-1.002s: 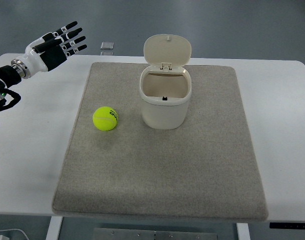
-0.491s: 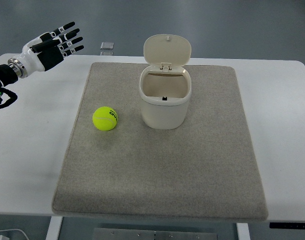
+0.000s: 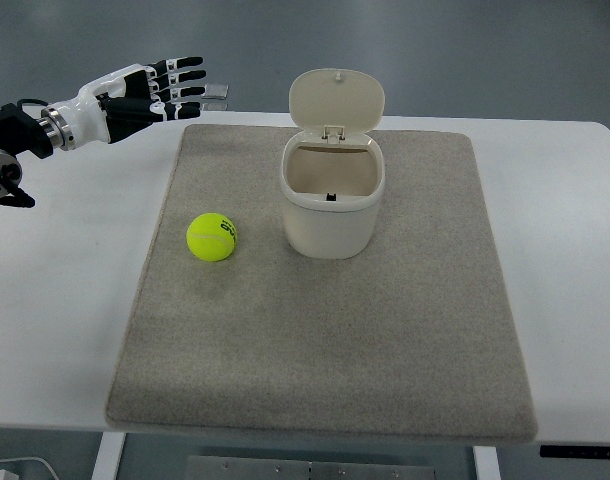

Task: Put tennis ball into box with left hand
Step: 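Extend the left hand forward over the mat toward the yellow tennis ball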

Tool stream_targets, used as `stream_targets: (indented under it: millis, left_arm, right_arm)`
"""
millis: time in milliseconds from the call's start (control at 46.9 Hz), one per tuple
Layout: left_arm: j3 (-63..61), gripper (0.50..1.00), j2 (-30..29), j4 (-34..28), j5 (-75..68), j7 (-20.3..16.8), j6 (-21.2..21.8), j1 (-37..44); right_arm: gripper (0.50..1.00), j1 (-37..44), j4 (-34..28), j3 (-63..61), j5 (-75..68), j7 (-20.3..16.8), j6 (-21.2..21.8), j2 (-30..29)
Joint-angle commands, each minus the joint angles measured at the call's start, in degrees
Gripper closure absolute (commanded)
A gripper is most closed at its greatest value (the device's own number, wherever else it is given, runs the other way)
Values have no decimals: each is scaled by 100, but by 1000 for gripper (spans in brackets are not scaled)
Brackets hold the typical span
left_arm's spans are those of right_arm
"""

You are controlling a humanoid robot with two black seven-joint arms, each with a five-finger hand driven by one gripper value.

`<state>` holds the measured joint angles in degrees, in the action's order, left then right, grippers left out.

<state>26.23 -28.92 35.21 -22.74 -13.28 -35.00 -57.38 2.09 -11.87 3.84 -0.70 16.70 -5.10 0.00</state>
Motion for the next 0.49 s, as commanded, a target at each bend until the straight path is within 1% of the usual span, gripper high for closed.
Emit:
stream_targets:
  millis: [0, 85, 192, 341, 469]
  left_arm:
    - [-4, 506, 1, 12, -370, -113, 0, -28]
    - [-4, 506, -26, 152, -748, -122, 0, -45]
    - [4, 506, -254, 539, -1197, -175, 0, -45]
    - [-4, 508, -553, 987, -1312, -333, 0, -28]
    - [-13, 512, -702, 1374, -1601, -342, 0, -10]
  right_arm:
    - [562, -7, 0, 3, 0, 0, 0, 0]
    - [560, 2, 0, 3, 0, 0, 0, 0]
    - [560, 2, 0, 3, 0, 0, 0, 0]
    - [562, -7, 0, 3, 0, 0, 0, 0]
    - [562, -7, 0, 3, 0, 0, 0, 0]
